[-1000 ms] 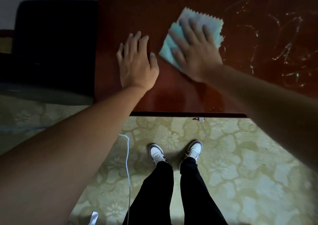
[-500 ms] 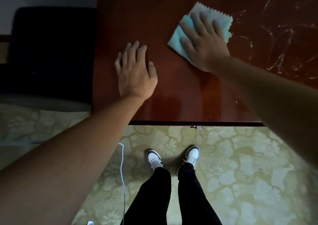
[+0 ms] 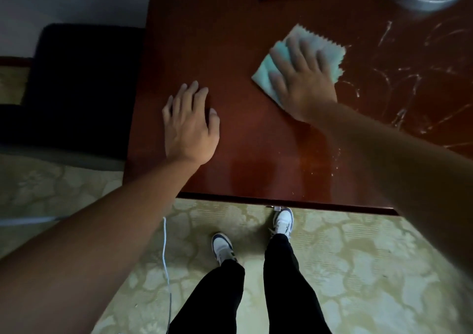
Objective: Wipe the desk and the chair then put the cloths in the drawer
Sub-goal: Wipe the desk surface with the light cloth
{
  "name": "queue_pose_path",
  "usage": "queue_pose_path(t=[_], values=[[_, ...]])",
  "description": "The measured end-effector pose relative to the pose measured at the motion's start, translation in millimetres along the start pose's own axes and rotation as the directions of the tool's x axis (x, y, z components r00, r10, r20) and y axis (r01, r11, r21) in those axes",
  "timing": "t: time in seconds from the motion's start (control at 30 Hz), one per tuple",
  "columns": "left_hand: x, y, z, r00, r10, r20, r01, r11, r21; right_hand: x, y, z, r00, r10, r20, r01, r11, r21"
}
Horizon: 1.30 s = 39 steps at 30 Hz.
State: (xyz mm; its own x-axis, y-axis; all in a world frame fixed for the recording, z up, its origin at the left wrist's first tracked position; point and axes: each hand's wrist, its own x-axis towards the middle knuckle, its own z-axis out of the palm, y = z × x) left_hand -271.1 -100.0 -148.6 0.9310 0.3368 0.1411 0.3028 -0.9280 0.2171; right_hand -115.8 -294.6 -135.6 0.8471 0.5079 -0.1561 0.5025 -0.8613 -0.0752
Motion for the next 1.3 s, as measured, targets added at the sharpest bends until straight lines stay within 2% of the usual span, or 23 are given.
queue_pose_path(t=[0.07,0.13,0.2,0.27,0.33,0.43,0.5,0.6,0.67,0.77,0.83,0.9,1.0,1.07,1.13,1.2,1.3], values=[[0,2,-1,0.999,0.037,0.02,-0.038,0.998,0.046,-32,-26,15,0.997,-0.043,-0.056,0.043,0.999,-0.003],[7,10,-3,0.991,0.112,0.071,-0.119,0.989,0.091,-90,-51,27,0.978,-0.199,-0.057,0.2,0.98,0.014],[11,26,-6,0.971,0.206,0.123,-0.22,0.968,0.118,-133,-56,31,0.932,-0.36,0.03,0.359,0.932,0.051],[16,47,-6,0.956,0.259,0.137,-0.272,0.958,0.093,-132,-37,27,0.879,-0.465,0.102,0.463,0.885,0.045],[21,65,-4,0.963,0.241,0.123,-0.249,0.967,0.052,-101,-5,16,0.886,-0.457,0.082,0.456,0.89,0.029],[33,88,3,0.983,0.166,0.081,-0.168,0.985,0.022,-18,58,-6,0.961,-0.275,0.015,0.275,0.961,-0.029],[39,108,13,0.987,0.132,0.094,-0.134,0.991,0.007,38,96,-19,0.985,-0.173,0.012,0.173,0.984,-0.035],[39,129,27,0.994,0.063,0.085,-0.061,0.998,-0.035,59,99,-20,0.992,-0.123,-0.027,0.123,0.992,0.02],[42,133,32,0.999,0.0,0.038,0.003,0.997,-0.08,22,83,-9,0.975,-0.21,-0.068,0.211,0.977,0.004],[41,134,30,0.999,-0.017,0.041,0.021,0.995,-0.093,-61,76,5,0.889,-0.457,-0.003,0.457,0.889,0.025],[43,135,29,0.999,-0.015,0.051,0.019,0.996,-0.082,-68,89,1,0.828,-0.558,0.051,0.557,0.83,0.029],[43,135,29,0.999,-0.025,0.044,0.029,0.996,-0.089,-27,103,-8,0.824,-0.564,0.043,0.563,0.825,0.046],[44,135,30,0.999,-0.033,0.02,0.035,0.994,-0.099,66,104,-25,0.921,-0.388,-0.035,0.389,0.919,0.058],[44,135,30,0.999,-0.047,0.024,0.049,0.993,-0.105,100,88,-27,0.933,-0.357,-0.053,0.358,0.933,0.018],[44,135,31,0.998,-0.057,0.025,0.06,0.991,-0.123,93,70,-20,0.913,-0.402,-0.067,0.403,0.915,0.014],[42,134,30,0.998,-0.059,0.013,0.06,0.988,-0.139,49,65,-11,0.857,-0.51,-0.066,0.513,0.857,0.042],[42,135,29,0.999,-0.044,0.009,0.045,0.99,-0.13,-21,83,-4,0.796,-0.604,-0.027,0.602,0.788,0.124]])
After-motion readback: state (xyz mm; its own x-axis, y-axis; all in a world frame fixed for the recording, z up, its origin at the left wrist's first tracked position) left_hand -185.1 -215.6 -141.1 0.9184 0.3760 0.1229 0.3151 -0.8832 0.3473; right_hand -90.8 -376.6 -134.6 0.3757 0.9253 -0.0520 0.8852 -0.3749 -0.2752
